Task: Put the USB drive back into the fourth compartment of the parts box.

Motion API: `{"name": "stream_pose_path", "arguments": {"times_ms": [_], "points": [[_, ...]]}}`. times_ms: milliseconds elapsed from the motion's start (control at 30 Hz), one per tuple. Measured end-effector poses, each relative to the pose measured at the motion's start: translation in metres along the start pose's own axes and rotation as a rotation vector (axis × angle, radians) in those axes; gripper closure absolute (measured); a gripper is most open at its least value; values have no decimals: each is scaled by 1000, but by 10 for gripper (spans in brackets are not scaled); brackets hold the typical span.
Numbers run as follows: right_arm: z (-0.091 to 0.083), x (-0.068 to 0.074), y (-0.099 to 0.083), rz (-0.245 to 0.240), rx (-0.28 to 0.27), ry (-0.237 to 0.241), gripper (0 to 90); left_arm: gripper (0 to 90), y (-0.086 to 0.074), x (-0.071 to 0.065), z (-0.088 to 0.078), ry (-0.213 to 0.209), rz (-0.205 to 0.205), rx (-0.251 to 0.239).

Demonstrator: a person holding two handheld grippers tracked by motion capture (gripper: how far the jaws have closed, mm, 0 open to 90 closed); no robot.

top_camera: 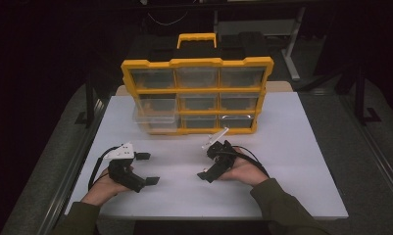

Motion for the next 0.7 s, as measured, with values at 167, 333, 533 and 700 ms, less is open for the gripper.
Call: {"name": "stream_pose_path", "arguments": {"times_ms": [167, 333, 533, 700], "points": [[2, 2, -3, -9, 20, 5, 0, 0, 0, 0, 0, 0, -1, -1], [3, 4, -3, -15, 30, 9, 43, 0, 0, 0, 0, 0, 0, -1], [1, 5, -4, -35, 23, 14, 151, 0, 0, 0, 0, 0, 0, -1], [0, 4, -5, -35, 29, 13, 261, 0, 0, 0, 0, 0, 0, -2]]}}
Point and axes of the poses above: each handheld gripper's, and its own axes: z roughly forward along the jaws, y roughly out of its top, x roughly to its left, the point moved 1 cm from there along z, roughly forward along the jaws, and after that the axes turned 11 degrees about -z, right-handed, at the moved point
